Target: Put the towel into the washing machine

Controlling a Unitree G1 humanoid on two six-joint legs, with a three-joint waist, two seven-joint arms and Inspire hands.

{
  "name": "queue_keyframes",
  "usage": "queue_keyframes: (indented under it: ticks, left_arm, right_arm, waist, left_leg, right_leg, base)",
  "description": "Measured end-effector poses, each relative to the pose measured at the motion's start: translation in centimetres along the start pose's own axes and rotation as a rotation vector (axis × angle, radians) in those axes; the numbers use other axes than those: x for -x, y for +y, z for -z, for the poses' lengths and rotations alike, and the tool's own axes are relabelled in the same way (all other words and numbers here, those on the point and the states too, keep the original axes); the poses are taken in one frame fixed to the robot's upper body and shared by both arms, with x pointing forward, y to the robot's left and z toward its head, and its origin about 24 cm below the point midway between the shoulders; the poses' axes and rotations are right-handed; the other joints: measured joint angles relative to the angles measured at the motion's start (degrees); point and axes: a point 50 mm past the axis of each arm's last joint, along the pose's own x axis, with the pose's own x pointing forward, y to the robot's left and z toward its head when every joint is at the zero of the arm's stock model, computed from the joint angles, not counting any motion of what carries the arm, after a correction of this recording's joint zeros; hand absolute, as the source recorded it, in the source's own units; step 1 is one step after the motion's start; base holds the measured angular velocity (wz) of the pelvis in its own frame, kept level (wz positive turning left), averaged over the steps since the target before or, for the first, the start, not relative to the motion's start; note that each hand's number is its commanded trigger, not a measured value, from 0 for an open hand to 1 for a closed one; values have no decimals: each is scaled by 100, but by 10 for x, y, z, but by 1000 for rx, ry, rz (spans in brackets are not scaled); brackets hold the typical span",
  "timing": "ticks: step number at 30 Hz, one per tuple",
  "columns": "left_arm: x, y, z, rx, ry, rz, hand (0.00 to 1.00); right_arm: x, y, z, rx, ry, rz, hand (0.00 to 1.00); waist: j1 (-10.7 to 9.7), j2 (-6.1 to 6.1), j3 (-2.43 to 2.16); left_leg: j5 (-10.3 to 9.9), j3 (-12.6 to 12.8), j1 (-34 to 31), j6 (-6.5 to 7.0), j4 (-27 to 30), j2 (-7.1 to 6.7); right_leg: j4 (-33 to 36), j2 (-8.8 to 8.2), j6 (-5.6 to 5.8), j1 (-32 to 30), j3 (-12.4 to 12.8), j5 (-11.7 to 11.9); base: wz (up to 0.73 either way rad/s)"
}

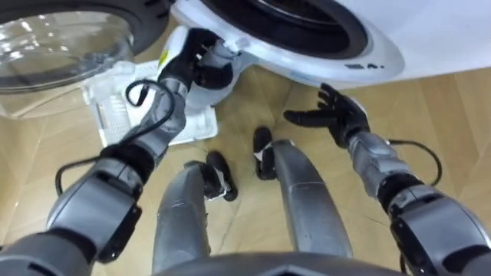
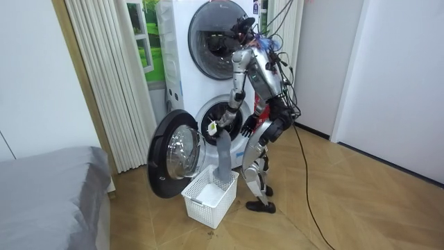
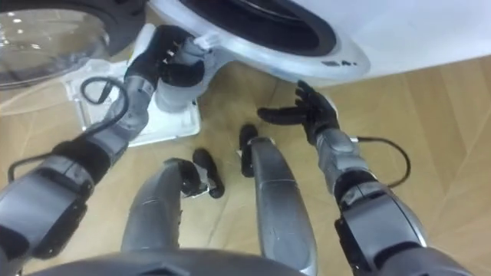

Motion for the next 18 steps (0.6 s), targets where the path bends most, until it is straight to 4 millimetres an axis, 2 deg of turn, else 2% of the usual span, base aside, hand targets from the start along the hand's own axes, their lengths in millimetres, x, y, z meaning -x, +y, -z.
queue_keyframes:
  ticks: [1, 3, 5, 7, 8, 11, 15, 18]
  left_arm:
    - [5, -4, 9, 72, 41, 21, 100]
    - [12, -9, 19, 208, 93, 50, 100]
    - [18, -12, 29, 329, 136, 67, 100]
    - [24, -14, 38, 480, 173, 83, 100]
    - [24, -14, 38, 509, 172, 90, 100]
    - [27, -17, 34, 612, 137, 146, 100]
    - [31, -30, 26, 784, 95, 262, 100]
    - [31, -31, 26, 910, 89, 278, 100]
  right_arm:
    - [0, 5, 0, -1, -9, -23, 0]
    - [2, 10, 2, 10, -16, -47, 0]
    - [2, 15, 8, 38, 3, -61, 0]
    - [5, 17, 17, 96, 26, -90, 0]
    - [6, 17, 18, 106, 29, -96, 0]
    - [8, 17, 22, 140, 42, -124, 0]
    - [9, 24, 19, 169, 22, -183, 0]
    - [9, 25, 18, 169, 16, -202, 0]
  waist:
    - [39, 4, -64]
    - [64, -3, -123]
    - [81, -41, -148]
    - [80, -84, -211]
    - [78, -107, -225]
    - [80, -131, -235]
    - [100, -130, -235]
    - [118, -127, -236]
  left_leg:
    - [1, -5, 54, -2, -26, 4]
    - [30, -1, 155, 14, -120, -4]
    - [35, 6, 323, 17, -177, -15]
    - [52, 3, 454, 35, -281, -37]
    - [72, 3, 455, 40, -310, -53]
    - [108, 2, 420, 62, -346, -67]
    - [127, 0, 405, 90, -395, -63]
    - [127, -3, 402, 89, -395, -56]
  right_leg:
    - [-33, 0, 1, 71, -20, -1]
    - [-100, -20, 11, 190, -56, 9]
    - [-138, -27, 17, 354, -61, 12]
    - [-233, -34, 32, 490, -70, 42]
    - [-250, -46, 37, 489, -72, 54]
    - [-307, -67, 61, 475, -92, 115]
    - [-425, -65, 75, 497, -142, 171]
    - [-440, -69, 75, 502, -170, 171]
  base:
    - [0]
    - [10]
    - [5]
    - [0]
    - [7]
    - [3]
    - [0]
    - [0]
